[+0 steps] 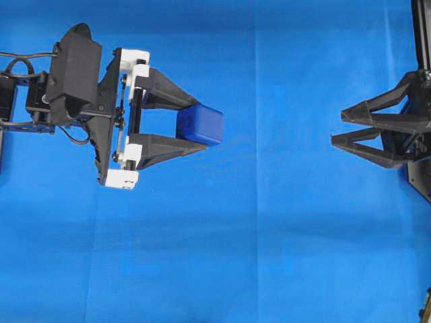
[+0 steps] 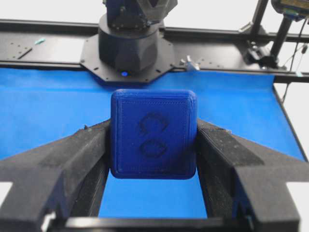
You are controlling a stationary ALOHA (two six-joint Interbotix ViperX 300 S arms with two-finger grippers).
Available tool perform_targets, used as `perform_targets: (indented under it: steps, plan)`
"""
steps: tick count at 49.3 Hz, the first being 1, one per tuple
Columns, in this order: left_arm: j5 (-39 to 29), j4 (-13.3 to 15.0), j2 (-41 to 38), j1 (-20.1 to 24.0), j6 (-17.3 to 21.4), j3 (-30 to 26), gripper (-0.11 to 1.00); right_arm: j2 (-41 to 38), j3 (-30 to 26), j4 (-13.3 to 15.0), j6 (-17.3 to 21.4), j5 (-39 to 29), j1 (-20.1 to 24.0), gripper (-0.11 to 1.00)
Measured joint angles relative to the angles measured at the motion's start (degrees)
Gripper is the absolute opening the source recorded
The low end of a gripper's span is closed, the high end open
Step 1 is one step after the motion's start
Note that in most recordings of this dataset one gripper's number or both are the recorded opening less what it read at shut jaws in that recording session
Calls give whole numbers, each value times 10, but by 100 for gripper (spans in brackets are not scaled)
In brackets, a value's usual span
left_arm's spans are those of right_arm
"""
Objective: Handover the blue block to the right arm after grasping it with the left arm, then place it in the designated position.
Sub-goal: 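Hold the cube raised while the right gripper rotates and approaches, then close the right gripper on the cube beside the left gripper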
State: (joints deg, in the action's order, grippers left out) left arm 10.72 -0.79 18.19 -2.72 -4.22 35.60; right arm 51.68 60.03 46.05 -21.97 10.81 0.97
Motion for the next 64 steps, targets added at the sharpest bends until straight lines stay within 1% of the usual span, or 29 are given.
perform_targets:
  steps: [12, 22, 30, 54, 64]
  plan:
    - [0, 0, 0, 0, 0, 0, 46, -7, 0, 0, -1, 0, 0, 95]
    - [0, 0, 0, 1, 0, 0, 46, -46, -25, 0, -1, 2, 0, 95]
    - [0, 0, 0, 1, 0, 0, 46, -93, -62, 0, -1, 2, 0, 95]
    - [0, 0, 0, 1, 0, 0, 46, -266, -212, 2, -2, 2, 0, 95]
    - [0, 0, 0, 1, 0, 0, 46, -335, -268, 8, -3, 1, 0, 95]
